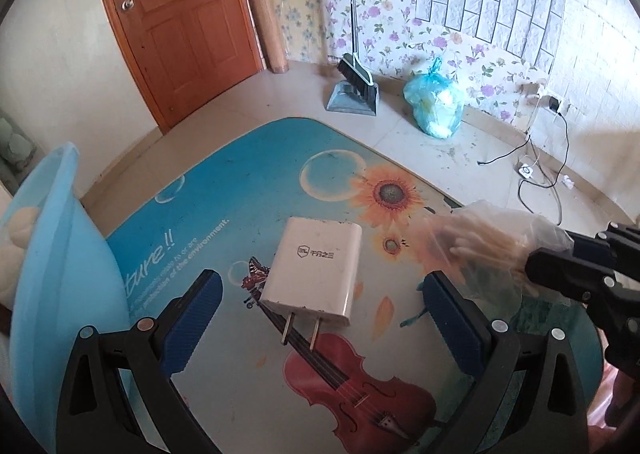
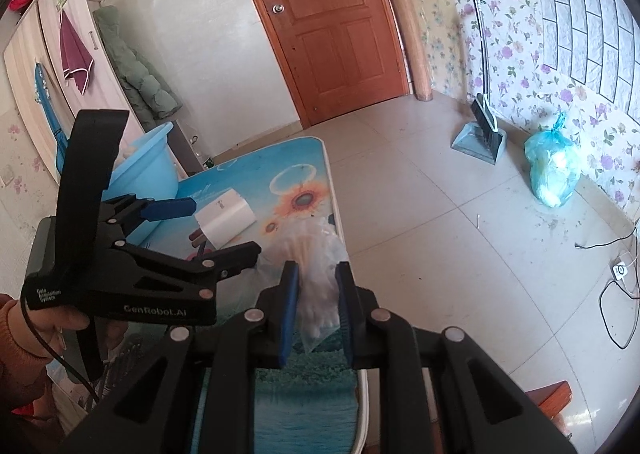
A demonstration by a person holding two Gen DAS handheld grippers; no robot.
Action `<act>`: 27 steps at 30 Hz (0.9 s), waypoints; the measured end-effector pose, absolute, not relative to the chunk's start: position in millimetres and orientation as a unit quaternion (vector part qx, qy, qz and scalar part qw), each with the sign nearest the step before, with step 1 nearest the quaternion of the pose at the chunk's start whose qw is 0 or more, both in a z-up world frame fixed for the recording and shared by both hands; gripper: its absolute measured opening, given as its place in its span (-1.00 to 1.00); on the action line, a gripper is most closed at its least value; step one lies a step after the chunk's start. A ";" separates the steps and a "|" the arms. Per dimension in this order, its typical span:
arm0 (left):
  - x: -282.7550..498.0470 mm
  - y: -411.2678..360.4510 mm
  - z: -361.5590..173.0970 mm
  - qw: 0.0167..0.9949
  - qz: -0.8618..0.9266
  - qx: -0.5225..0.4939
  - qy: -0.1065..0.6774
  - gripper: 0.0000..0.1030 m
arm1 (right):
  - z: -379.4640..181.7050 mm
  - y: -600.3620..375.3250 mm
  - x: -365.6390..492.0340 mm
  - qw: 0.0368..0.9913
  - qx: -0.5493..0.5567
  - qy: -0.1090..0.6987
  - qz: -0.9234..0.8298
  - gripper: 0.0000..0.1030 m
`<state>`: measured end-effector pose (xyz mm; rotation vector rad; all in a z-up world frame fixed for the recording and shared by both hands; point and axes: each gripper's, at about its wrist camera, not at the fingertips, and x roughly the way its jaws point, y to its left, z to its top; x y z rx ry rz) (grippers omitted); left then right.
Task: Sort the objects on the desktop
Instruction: 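Grasp the white plug charger with the left tool while the right tool grasps the cotton swab bag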
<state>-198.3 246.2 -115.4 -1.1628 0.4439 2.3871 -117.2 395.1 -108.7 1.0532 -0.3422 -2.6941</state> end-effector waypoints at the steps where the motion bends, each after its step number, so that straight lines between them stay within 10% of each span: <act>1: -198.5 246.3 -116.0 0.225 0.864 -0.422 0.159 0.94 | -108.4 395.4 -117.5 0.114 0.359 -0.116 -0.919 -0.64; 7: -195.7 248.7 -112.5 0.237 0.865 -0.413 0.161 -0.23 | -108.5 393.3 -117.5 0.115 0.360 -0.113 -0.919 -0.64; 13: -188.4 252.8 -112.3 0.251 0.859 -0.415 0.167 -0.23 | -104.3 385.5 -115.8 0.131 0.358 -0.094 -0.920 -0.59; 17: -183.9 252.1 -110.5 0.253 0.857 -0.416 0.167 -0.23 | -101.2 377.0 -117.7 0.137 0.356 -0.075 -0.921 -0.04; 27: -167.4 245.2 -103.2 0.259 0.856 -0.418 0.158 -0.23 | -108.8 371.6 -126.7 0.141 0.377 -0.071 -0.913 -0.25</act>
